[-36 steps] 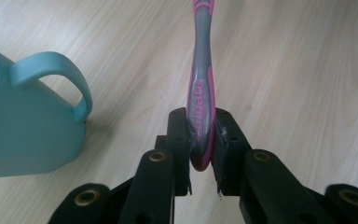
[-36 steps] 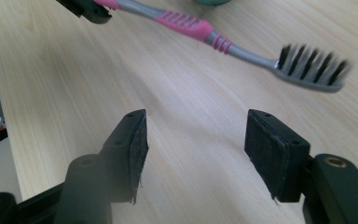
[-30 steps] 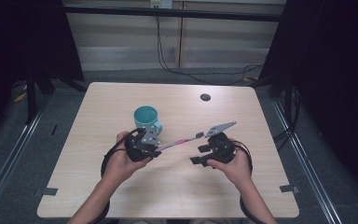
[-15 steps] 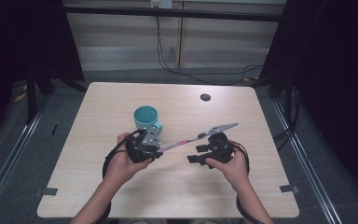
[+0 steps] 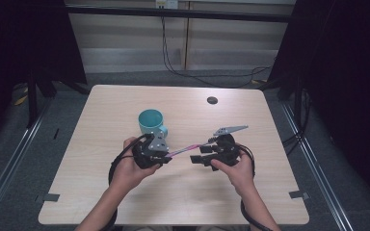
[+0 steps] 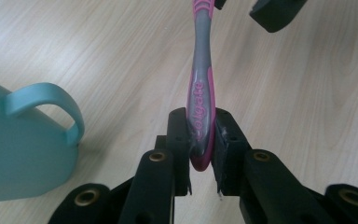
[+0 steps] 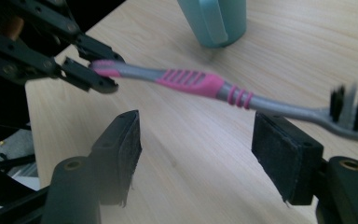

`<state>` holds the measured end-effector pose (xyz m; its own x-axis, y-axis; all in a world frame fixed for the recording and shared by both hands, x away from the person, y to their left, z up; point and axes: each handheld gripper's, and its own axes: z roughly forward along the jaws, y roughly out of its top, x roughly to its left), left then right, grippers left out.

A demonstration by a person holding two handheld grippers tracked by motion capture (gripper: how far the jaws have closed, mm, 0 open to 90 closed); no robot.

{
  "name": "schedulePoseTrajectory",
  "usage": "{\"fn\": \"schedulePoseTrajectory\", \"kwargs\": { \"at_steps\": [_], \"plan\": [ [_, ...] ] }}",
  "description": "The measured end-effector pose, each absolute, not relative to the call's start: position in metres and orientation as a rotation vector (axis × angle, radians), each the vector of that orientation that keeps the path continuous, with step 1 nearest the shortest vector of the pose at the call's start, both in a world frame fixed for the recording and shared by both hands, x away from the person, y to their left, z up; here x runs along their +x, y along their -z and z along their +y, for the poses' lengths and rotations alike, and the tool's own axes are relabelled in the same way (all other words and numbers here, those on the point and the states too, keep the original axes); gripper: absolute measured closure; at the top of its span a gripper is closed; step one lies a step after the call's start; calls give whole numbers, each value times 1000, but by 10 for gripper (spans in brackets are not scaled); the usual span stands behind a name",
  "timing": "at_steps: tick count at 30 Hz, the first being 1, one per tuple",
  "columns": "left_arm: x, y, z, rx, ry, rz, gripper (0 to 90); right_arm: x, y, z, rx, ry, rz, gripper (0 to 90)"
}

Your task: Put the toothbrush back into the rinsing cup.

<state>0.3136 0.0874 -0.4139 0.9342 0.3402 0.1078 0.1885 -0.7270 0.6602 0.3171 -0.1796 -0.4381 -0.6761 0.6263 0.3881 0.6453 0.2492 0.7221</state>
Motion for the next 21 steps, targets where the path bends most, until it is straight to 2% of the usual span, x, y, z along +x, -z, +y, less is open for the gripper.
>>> {"fn": "schedulePoseTrajectory", "kwargs": {
  "at_steps": [15,18,21],
  "plan": [
    [312,425,80,2401,-250,411,791,320,430,-179,-1326,1566,-2332,366],
    [309,427,77,2413,-252,425,791,321,428,-179,-1362,1592,-2288,409],
    [308,430,74,2428,-249,424,790,322,426,-180,-1397,1616,-2246,502]
  ]
}}
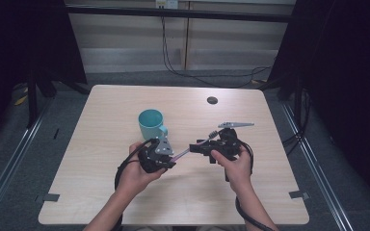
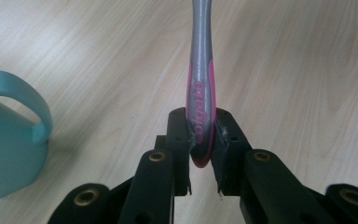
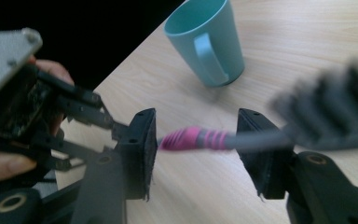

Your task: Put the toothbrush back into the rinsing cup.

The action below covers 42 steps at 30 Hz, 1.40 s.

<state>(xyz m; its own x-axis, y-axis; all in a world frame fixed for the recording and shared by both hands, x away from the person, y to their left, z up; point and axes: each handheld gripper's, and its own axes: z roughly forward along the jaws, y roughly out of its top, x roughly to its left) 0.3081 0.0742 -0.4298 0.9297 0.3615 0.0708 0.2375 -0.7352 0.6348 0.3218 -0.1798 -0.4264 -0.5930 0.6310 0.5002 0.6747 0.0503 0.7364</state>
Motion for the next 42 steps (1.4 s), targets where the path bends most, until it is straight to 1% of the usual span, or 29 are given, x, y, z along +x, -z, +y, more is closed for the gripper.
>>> {"fn": "schedulePoseTrajectory", "kwargs": {
  "at_steps": [2,3,6,7,13,16,20,30,34,42],
  "plan": [
    [307,433,71,2446,-244,424,790,323,426,-181,-1390,1632,-2199,610],
    [307,434,70,2449,-238,426,790,323,427,-183,-1396,1642,-2185,636],
    [306,438,65,2451,-221,430,790,324,427,-184,-1386,1658,-2144,688],
    [306,439,64,2456,-214,428,789,324,427,-185,-1383,1673,-2114,720],
    [303,448,55,2443,-167,389,782,324,425,-183,-1341,1715,-2025,815],
    [302,451,53,2447,-177,367,745,325,423,-182,-1351,1720,-2048,825],
    [302,453,53,2422,-174,376,651,326,421,-184,-1349,1724,-2037,826],
    [301,454,49,2401,-110,359,659,328,414,-180,-1333,1722,-2054,827],
    [300,453,48,2392,-105,337,665,329,412,-175,-1333,1730,-2069,827],
    [296,454,42,2367,-81,319,649,332,412,-170,-1350,1757,-2080,829]
  ]
}}
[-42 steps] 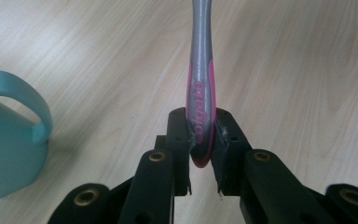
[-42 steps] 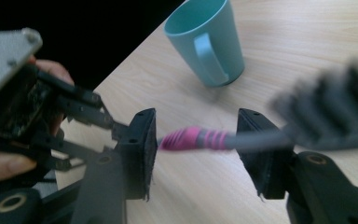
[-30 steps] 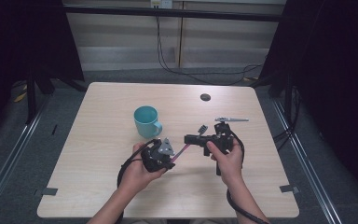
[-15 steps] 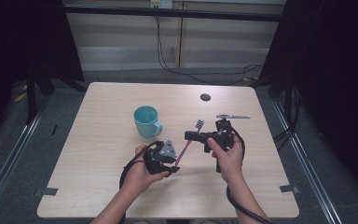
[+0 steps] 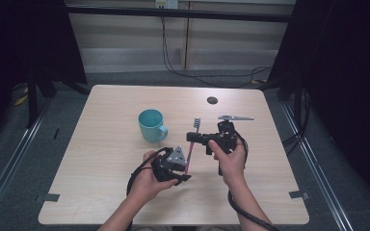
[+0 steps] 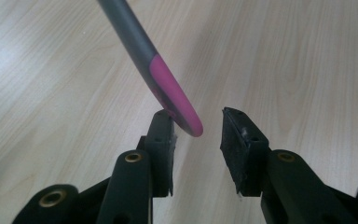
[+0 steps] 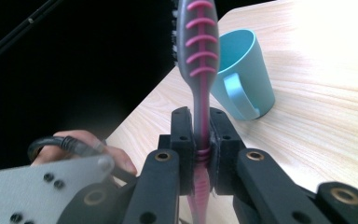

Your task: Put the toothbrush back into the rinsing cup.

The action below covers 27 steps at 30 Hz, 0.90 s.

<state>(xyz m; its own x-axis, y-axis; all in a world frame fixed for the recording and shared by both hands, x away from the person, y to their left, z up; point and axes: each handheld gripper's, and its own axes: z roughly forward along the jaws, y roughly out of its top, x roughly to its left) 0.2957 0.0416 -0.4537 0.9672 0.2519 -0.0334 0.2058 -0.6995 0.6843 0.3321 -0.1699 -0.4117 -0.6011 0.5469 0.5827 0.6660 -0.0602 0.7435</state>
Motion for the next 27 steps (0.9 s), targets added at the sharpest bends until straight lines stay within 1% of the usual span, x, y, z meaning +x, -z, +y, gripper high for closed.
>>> {"fn": "schedulePoseTrajectory", "kwargs": {
  "at_steps": [6,7,12,15,19,27],
  "plan": [
    [295,453,39,2356,-69,312,624,332,413,-167,-1346,1762,-2082,829],
    [295,452,40,2343,-55,341,609,332,413,-168,-1342,1761,-2086,829],
    [300,448,47,2308,-64,376,507,331,411,-170,-1331,1771,-2099,829],
    [302,444,50,2287,-79,393,474,330,411,-172,-1329,1769,-2101,829],
    [305,439,52,2268,-86,406,469,327,412,-173,-1322,1772,-2110,829],
    [309,431,49,2215,-72,419,492,322,415,-174,-1318,1766,-2129,829]
  ]
}}
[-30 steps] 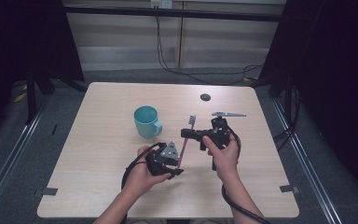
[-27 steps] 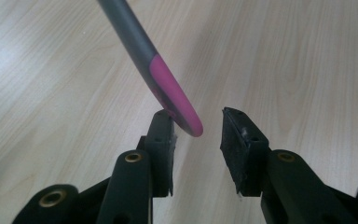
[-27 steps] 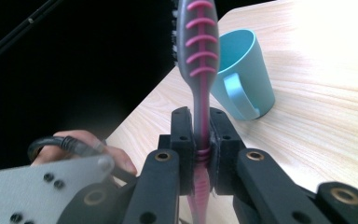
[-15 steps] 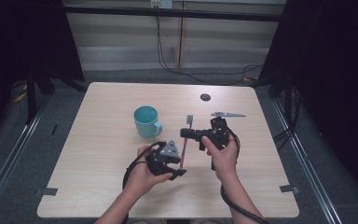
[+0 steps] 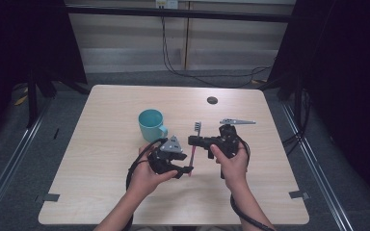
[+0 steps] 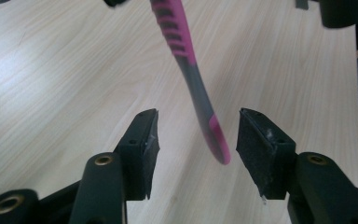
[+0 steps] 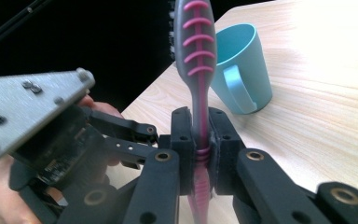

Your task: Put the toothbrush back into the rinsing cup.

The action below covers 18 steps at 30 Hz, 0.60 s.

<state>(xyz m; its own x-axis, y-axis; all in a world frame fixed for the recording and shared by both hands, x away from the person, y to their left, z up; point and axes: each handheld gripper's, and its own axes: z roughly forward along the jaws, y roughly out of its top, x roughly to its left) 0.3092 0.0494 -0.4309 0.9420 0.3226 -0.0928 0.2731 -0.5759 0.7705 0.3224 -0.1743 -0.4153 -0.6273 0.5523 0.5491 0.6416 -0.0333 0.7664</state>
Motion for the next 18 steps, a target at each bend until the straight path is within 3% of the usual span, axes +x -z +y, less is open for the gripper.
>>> {"fn": "schedulePoseTrajectory", "kwargs": {
  "at_steps": [18],
  "plan": [
    [318,415,51,2117,-26,489,645,319,416,-168,-1289,1762,-2180,829]
  ]
}}
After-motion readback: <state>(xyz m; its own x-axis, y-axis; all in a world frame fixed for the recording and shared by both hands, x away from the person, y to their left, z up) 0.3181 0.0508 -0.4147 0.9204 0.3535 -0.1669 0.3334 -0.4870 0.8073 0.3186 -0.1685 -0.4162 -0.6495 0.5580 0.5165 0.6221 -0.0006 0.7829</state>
